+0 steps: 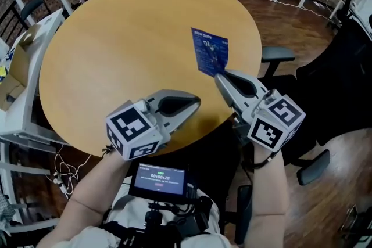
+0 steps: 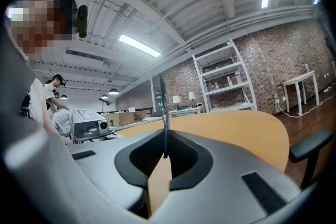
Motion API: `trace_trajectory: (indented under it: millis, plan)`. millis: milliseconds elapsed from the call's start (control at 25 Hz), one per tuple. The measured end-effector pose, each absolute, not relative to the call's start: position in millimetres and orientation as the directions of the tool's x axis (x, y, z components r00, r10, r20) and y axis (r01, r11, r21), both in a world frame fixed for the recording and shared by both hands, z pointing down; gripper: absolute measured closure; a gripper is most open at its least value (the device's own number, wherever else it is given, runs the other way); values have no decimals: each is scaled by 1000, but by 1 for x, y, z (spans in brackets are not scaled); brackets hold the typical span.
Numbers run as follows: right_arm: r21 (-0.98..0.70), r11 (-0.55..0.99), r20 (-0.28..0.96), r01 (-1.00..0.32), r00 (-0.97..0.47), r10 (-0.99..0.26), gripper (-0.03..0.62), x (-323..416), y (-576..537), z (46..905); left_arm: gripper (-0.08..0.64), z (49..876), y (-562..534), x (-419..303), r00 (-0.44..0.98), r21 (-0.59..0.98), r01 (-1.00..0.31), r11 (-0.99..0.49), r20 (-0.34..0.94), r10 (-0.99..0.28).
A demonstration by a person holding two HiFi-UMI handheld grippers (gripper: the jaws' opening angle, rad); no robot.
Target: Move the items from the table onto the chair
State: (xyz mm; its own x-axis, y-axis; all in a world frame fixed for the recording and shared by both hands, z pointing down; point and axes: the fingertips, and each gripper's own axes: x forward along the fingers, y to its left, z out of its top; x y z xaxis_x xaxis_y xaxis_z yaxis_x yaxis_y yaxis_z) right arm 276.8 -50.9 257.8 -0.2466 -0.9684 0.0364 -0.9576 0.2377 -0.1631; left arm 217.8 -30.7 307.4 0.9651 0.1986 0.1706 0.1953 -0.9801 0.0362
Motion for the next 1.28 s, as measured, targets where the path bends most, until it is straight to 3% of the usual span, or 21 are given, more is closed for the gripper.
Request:
trace_trajectory:
  millis: [920,1120,1280]
  plan:
    - [-86,18,18,-996,-20,-1000,568,351,33,259,555,301,29,289,934,39,307,-951,178,309]
    - [-70,-83,37,-994,81,-996,568,381,54,274,555,301,36,296,931,42,319,-947,170,322]
    - [-38,-216,121,-976,210,-970,568,431,86,308,555,297,42,303,929,44,325,-945,171,327]
